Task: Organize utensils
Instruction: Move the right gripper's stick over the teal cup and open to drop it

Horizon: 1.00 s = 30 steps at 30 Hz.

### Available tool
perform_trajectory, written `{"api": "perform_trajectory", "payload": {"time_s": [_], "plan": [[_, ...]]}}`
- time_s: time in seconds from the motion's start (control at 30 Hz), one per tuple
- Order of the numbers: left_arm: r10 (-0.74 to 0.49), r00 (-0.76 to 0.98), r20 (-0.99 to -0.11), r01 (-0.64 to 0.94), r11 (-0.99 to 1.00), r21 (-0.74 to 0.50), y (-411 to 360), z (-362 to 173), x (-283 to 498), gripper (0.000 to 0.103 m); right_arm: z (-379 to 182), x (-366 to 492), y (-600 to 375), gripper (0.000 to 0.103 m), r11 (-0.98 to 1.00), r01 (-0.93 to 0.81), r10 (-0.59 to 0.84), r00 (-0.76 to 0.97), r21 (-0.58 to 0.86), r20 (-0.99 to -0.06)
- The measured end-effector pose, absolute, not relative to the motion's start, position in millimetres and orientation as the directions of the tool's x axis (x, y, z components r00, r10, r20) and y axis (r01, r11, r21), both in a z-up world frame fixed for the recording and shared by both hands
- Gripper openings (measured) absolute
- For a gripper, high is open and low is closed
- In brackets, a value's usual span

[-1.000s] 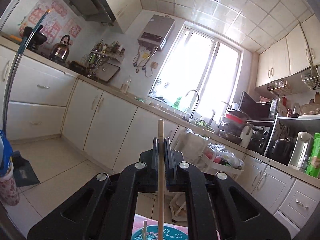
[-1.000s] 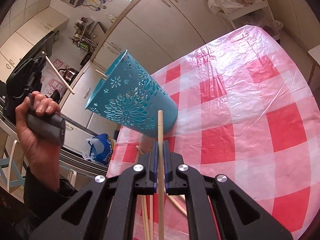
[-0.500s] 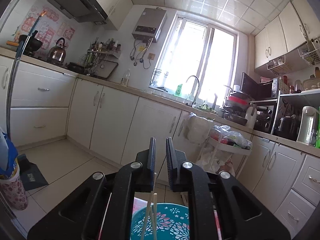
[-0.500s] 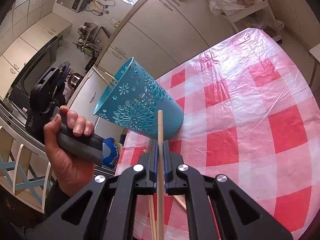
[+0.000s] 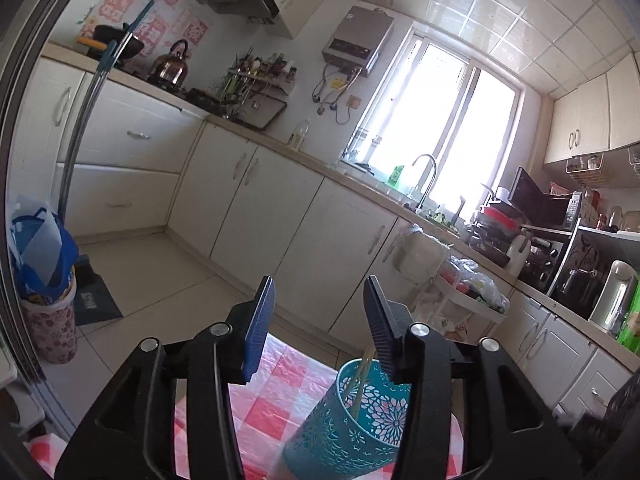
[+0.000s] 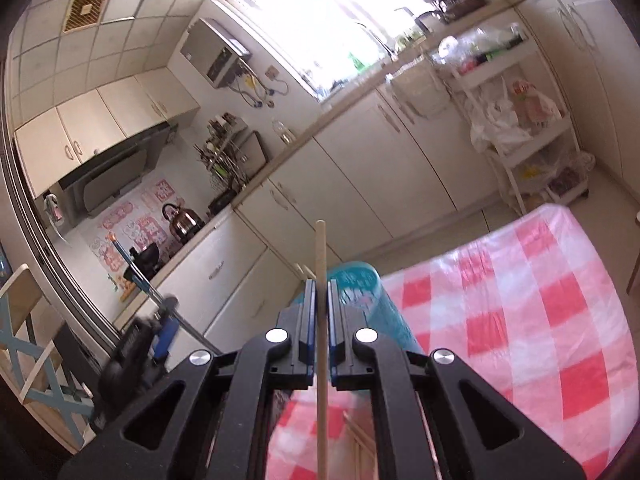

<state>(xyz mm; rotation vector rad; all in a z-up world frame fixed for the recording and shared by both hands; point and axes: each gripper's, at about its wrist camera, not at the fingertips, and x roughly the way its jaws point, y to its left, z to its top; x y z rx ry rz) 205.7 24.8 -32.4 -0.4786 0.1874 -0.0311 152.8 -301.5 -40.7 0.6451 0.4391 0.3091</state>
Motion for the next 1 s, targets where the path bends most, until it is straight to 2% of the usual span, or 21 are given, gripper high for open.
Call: {"api": "perform_trajectory", "payload": {"time_s": [0.17, 0.27, 0.43, 0.57, 0.63, 0.8, 0.87, 1.0], "plan": [[-0.056, 0.984, -0.166, -0.029, 0.882, -0.471, 40, -28, 206, 0.043, 4, 200, -273, 0.006, 0.829, -0.149, 0.268, 0.952, 0.539, -0.150], [-0.053, 0.985, -0.165, -0.035, 0.871, -0.490, 50, -25, 207, 0.043, -2, 230, -259, 0.006, 0.855, -0.092, 0.189, 0.972, 0.511, -0.141], [-0.064, 0.980, -0.190, -0.050, 0.839, -0.542, 68, -26, 214, 0.043, -28, 259, -240, 0.006, 0.888, -0.029, 0.135, 0.971, 0.458, -0.200], [-0.074, 0.976, -0.206, -0.057, 0.822, -0.567, 75, -28, 219, 0.043, -40, 260, -235, 0.024, 0.891, -0.014, 0.134, 0.963, 0.455, -0.232], [-0.080, 0.974, -0.213, -0.057, 0.821, -0.568, 75, -29, 220, 0.043, -40, 256, -234, 0.025, 0.890, -0.025, 0.147, 0.961, 0.456, -0.235], [-0.084, 0.960, -0.267, -0.077, 0.837, -0.541, 77, -31, 227, 0.046, -26, 215, -250, 0.037, 0.896, -0.043, 0.167, 0.955, 0.442, -0.246], [-0.095, 0.937, -0.337, -0.091, 0.863, -0.496, 74, -35, 236, 0.048, -30, 189, -258, 0.037, 0.910, -0.046, 0.183, 0.936, 0.411, -0.302], [-0.159, 0.856, -0.492, -0.077, 0.902, -0.426, 66, -54, 254, 0.050, -86, 160, -252, 0.037, 0.950, -0.105, 0.267, 0.759, 0.293, -0.594]]}}
